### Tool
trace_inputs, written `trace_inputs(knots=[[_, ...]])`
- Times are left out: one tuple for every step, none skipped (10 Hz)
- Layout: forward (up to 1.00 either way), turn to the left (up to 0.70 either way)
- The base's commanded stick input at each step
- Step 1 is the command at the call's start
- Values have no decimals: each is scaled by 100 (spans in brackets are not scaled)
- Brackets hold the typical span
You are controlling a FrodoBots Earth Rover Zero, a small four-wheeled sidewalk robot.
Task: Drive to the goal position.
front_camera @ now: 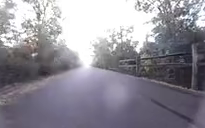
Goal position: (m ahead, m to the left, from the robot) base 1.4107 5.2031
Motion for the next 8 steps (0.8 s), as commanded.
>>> trace_inputs(knots=[[100, 0], [100, 0], [100, 0], [100, 0], [100, 0], [100, 0], [100, 0], [100, 0]])
